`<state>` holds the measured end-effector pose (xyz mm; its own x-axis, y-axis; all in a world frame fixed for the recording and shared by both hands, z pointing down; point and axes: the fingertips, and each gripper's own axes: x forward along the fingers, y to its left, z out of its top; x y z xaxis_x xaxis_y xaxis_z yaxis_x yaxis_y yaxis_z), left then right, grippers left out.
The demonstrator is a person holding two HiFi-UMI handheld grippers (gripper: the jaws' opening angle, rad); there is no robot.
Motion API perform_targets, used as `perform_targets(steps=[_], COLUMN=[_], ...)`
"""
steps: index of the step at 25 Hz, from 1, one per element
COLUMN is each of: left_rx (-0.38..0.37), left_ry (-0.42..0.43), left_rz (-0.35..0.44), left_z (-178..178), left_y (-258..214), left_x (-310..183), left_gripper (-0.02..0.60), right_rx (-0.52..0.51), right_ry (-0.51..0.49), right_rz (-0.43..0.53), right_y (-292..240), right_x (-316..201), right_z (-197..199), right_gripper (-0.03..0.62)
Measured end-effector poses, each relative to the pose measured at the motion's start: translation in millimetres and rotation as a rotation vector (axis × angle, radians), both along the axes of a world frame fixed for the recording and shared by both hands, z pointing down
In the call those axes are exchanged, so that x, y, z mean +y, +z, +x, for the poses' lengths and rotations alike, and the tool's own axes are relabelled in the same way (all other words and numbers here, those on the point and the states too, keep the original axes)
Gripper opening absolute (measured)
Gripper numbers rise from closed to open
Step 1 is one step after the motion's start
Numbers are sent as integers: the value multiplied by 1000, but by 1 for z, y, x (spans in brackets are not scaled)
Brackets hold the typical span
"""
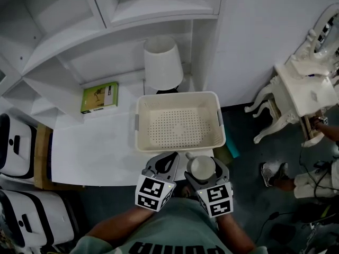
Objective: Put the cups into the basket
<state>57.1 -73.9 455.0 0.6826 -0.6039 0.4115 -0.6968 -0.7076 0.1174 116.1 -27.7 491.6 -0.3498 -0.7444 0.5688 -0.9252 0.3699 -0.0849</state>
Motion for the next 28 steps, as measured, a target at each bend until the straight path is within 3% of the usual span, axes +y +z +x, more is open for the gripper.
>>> perform_targets(steps=[5,17,28], left_rx=[12,49,52], left_ry=[47,101,66], left_rz=[25,16,-34], left_z=[-7,-31,-28], left_y=[-16,-40,-27], left_x=[-22,-77,-122], left_gripper=[6,6,6], right_rx=[0,46,76], right_ry=[67,213,213], right_rz=[52,61,26], right_y=[-29,-56,-36], right_x=[-27,-87,-139], right_z=[0,-4,12], right_gripper=[403,403,403])
